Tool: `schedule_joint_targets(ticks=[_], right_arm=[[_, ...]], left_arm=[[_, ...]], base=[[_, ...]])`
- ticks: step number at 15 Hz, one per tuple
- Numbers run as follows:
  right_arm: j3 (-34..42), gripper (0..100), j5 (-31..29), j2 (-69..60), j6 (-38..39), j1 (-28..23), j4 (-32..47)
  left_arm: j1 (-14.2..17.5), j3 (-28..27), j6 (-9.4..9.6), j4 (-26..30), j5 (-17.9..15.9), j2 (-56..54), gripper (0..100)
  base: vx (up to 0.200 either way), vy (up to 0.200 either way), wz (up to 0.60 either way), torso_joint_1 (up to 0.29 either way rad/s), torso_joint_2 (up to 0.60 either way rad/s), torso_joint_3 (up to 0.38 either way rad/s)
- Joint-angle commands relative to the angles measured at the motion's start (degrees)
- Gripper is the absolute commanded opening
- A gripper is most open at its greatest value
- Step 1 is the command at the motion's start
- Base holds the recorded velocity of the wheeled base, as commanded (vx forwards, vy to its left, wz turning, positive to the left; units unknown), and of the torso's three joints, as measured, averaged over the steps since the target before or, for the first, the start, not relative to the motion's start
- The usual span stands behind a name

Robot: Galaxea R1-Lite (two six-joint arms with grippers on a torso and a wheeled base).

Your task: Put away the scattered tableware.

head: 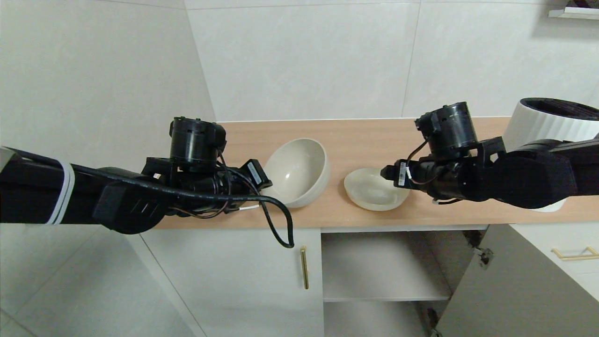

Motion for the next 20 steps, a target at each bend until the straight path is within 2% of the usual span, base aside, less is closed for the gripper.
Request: schedule_joint_targets(ticks=[1, 10, 11, 20], right_arm=[[-0.7, 100, -0.9, 3.6, -0.7, -0.8, 0.1], [-1.2, 100, -0.6, 3.8, -0.8, -1.0, 2.4], [-1.1, 0, -0.6, 3.7, -0.8, -0.9, 2.4], [-0.9, 0, -0.4, 3.0, -0.5, -0.9, 2.5]], left_arm=[[0.0, 0.1, -0.02, -0.1, 0.0, -0.2, 0], [0.0, 0.1, -0.02, 0.0, 0.0, -0.2, 0], [0.0, 0.1, -0.02, 0.0, 0.0, -0.2, 0], [0.0, 0.1, -0.02, 0.6, 0.0, -0.4, 0]], base=[[0.0, 0.0, 0.0, 0.0, 0.0, 0.0], [0.0, 0.0, 0.0, 0.0, 0.0, 0.0], [0.0, 0.0, 0.0, 0.0, 0.0, 0.0], [0.0, 0.0, 0.0, 0.0, 0.0, 0.0]])
